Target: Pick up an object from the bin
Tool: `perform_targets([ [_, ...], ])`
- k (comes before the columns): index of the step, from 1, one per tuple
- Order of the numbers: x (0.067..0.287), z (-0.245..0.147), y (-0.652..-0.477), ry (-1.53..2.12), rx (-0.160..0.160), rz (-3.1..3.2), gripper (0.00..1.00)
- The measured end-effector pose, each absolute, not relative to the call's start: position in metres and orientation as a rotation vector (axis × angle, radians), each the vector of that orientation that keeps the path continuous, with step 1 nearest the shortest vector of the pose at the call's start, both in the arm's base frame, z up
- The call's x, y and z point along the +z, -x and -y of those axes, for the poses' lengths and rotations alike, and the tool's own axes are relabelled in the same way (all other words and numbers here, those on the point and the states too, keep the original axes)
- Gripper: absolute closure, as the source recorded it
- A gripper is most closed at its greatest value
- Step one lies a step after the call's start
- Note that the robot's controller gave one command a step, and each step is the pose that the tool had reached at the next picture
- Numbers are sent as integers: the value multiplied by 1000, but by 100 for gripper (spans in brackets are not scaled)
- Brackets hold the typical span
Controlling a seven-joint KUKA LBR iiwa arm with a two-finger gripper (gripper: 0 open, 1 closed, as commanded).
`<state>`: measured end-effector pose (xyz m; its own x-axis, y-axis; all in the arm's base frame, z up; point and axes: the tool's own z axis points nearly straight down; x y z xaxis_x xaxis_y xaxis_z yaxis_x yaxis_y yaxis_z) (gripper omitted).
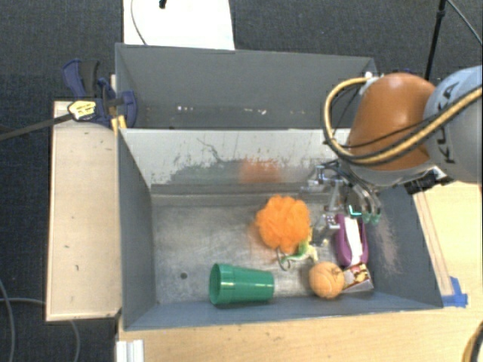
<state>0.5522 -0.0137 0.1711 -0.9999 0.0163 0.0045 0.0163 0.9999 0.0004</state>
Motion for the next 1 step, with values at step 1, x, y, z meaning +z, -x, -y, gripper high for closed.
perform_targets([
  [1, 175, 14, -554, 24, 0, 3145, 100],
])
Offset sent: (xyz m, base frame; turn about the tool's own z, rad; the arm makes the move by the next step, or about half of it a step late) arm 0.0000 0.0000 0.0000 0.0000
